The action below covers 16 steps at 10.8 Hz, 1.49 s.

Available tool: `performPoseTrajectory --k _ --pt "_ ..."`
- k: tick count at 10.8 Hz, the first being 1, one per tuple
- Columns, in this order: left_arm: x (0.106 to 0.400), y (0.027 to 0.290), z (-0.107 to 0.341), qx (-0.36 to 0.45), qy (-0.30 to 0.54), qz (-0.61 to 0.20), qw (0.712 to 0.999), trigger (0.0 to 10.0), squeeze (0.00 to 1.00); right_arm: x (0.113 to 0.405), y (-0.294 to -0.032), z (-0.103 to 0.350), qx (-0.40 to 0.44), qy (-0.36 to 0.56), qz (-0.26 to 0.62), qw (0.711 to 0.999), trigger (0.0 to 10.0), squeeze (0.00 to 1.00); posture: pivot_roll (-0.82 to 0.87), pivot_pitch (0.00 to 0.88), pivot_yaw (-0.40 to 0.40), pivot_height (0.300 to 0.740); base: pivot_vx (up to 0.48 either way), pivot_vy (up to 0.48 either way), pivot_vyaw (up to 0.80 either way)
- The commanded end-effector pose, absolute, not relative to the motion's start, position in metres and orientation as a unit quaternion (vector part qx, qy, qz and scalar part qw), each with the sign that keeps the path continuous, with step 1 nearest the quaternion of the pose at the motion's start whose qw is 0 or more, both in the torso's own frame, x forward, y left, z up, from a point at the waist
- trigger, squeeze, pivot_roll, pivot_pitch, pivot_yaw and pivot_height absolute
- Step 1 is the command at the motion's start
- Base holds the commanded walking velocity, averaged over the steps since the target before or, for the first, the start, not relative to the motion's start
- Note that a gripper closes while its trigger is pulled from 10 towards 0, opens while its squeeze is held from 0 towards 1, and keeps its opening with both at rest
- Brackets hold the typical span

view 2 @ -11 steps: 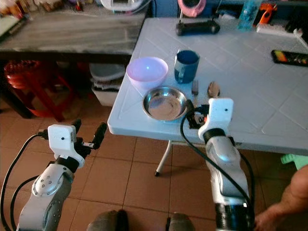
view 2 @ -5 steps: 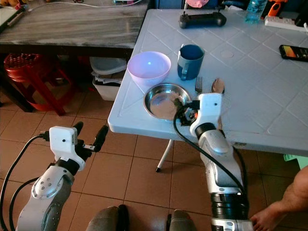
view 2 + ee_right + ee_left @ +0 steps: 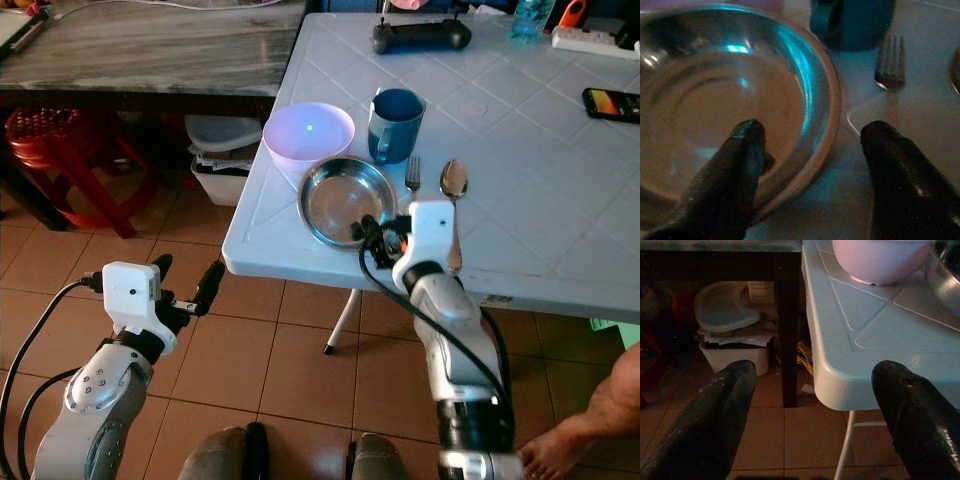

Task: Setting the table

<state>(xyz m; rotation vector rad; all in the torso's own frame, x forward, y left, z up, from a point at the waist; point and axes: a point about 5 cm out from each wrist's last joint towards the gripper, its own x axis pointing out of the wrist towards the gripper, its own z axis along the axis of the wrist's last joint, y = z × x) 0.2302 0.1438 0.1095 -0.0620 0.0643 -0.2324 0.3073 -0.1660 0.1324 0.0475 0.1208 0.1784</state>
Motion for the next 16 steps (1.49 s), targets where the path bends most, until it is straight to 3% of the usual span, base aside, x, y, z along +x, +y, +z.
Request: performPoseTrajectory --k 1,2,3,8,9,10,11,12,16 --pt "0.230 0.145 0.112 -0.025 0.030 -0.117 0.992 10.0 0.00 0.308 -0.164 0.129 0.028 0.075 0.098 0.992 4.4 0.00 -0.01 0.167 0.079 0.740 0.000 0.000 0.00" --pt "0.230 0.146 0.113 -0.024 0.029 -0.116 0.993 10.0 0.00 0.309 -0.163 0.130 0.033 0.076 0.096 0.992 4.7 0.00 -0.01 0.166 0.079 0.740 0.000 0.000 0.00" --pt "0.231 0.146 0.113 -0.025 0.029 -0.115 0.993 10.0 0.00 0.309 -0.163 0.131 0.046 0.081 0.091 0.991 10.0 0.00 -0.01 0.166 0.077 0.740 0.000 0.000 0.00" --pt "0.232 0.146 0.112 -0.024 0.030 -0.116 0.992 10.0 0.00 0.310 -0.154 0.146 0.114 0.105 0.090 0.984 10.0 0.00 -0.02 0.163 0.077 0.740 0.000 0.000 0.00" --pt "0.233 0.145 0.112 -0.025 0.030 -0.116 0.992 10.0 0.00 0.311 -0.151 0.148 0.129 0.115 0.088 0.981 10.0 0.41 -0.02 0.162 0.076 0.740 0.000 0.000 0.00" --pt "0.233 0.145 0.112 -0.026 0.031 -0.117 0.992 10.0 0.00 0.314 -0.150 0.150 0.132 0.121 0.090 0.980 10.0 0.09 -0.02 0.161 0.074 0.740 0.000 0.000 0.00" --pt "0.233 0.144 0.112 -0.026 0.031 -0.117 0.992 10.0 0.00 0.315 -0.150 0.146 0.142 0.143 0.084 0.976 10.0 0.00 -0.02 0.161 0.074 0.740 0.000 0.000 0.00" --pt "0.234 0.144 0.112 -0.027 0.031 -0.118 0.992 10.0 0.00 0.315 -0.153 0.136 0.151 0.173 0.073 0.970 0.0 0.00 -0.02 0.160 0.070 0.740 0.000 0.000 0.00" --pt "0.233 0.143 0.111 -0.032 0.033 -0.119 0.992 10.0 0.00 0.309 -0.160 0.115 0.183 0.241 0.047 0.952 0.0 0.00 -0.02 0.159 0.065 0.740 0.000 0.000 0.00"
